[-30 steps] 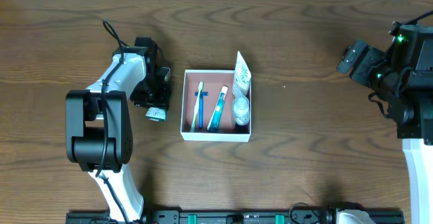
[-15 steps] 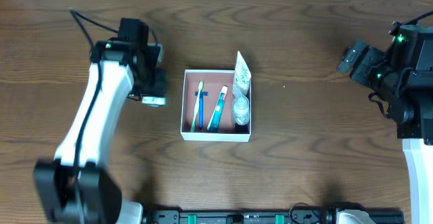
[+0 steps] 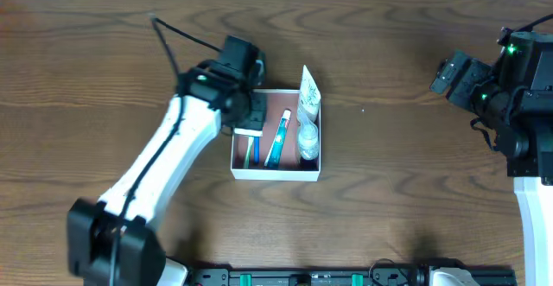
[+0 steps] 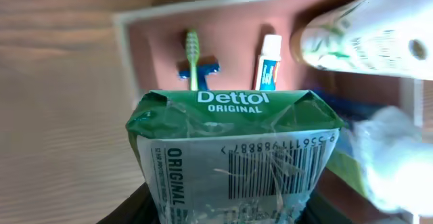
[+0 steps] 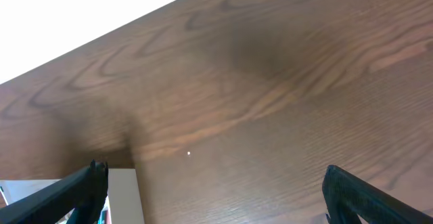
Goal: Pack container
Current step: 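Lower the Dettol soap bar into the box and release it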
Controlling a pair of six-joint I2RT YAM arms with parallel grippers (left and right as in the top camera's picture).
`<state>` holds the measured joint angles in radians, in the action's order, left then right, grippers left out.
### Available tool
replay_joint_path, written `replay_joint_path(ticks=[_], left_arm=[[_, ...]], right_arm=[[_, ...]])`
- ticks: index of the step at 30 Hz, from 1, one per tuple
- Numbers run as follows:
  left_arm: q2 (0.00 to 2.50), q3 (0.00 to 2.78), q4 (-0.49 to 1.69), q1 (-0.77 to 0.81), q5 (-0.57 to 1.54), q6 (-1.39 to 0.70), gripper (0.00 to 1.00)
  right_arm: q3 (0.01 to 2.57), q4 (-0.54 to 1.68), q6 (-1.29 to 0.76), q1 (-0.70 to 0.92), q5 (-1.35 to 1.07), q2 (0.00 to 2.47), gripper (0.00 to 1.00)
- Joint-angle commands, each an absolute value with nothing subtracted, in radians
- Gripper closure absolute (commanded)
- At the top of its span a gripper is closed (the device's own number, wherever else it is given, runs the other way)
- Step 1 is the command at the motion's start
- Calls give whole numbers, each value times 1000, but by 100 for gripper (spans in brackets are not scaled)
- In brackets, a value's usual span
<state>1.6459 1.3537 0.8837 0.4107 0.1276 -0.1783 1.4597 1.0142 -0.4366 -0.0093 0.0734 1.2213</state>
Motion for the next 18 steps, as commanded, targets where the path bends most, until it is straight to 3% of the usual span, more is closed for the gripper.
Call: replay_joint_path(ticks=[1,13,15,17,18], left_arm=[[1711,1342,860,425,112,-231,59],[1878,1344,821,438,101,-239,57],[1868,1354,825,437,101,-239,41],[1848,1370,836,437,101,-239,31],[1831,1379,841,437,101,-238,21]], right_arm=[[1468,1015,-433,-15,71,1222,1],[1468,1015,-433,-15,71,1222,1],[1468,1015,-433,-15,71,1222,1],[1468,1015,-433,-15,71,1222,1],[1468,1015,-433,-15,71,1222,1]])
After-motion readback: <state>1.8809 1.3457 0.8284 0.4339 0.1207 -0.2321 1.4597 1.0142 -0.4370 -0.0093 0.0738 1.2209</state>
